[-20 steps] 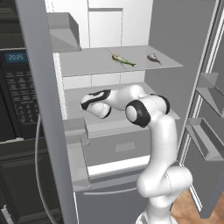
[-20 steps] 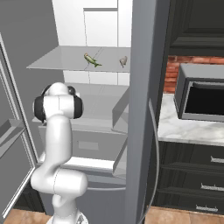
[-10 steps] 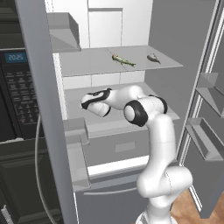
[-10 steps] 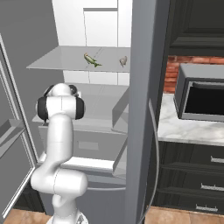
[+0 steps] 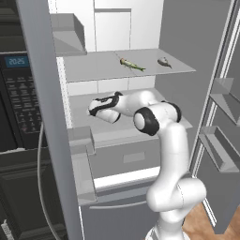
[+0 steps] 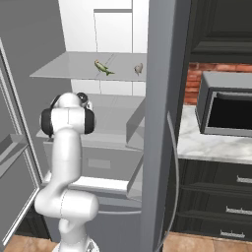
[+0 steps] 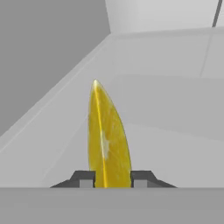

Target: Gather the lemon wedge and tomato from the fridge and place them on a tray on the dining counter. Then gather the fishs from the fridge and place them on the other tray.

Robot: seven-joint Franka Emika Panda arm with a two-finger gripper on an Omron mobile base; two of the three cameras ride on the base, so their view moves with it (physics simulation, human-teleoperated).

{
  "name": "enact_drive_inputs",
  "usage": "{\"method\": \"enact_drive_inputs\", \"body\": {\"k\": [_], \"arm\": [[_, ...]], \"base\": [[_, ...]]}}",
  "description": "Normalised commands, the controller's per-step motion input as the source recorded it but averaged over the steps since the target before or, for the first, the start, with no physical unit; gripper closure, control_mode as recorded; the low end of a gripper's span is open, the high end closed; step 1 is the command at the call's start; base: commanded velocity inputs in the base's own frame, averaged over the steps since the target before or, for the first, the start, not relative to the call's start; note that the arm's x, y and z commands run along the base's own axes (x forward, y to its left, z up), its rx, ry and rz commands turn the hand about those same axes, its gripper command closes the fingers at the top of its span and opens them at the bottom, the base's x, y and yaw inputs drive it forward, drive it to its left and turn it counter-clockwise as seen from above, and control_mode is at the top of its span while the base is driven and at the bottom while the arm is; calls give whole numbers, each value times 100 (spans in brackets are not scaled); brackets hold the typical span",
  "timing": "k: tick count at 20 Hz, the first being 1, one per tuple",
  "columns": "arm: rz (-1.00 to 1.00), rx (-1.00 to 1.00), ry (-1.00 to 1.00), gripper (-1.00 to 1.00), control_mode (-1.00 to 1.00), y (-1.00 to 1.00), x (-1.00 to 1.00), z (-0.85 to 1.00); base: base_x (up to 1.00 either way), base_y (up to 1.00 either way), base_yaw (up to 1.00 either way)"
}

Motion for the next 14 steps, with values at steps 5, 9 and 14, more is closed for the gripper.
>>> {"method": "enact_drive_inputs", "body": {"k": [5, 9, 14], "arm": [[0, 0, 0, 100, -100, -12, -56, 0], [0, 0, 0, 100, -100, -25, -68, 0], [0, 0, 0, 100, -100, -49, -82, 2]], "base": [[0, 0, 0], [0, 0, 0], [0, 0, 0]]}}
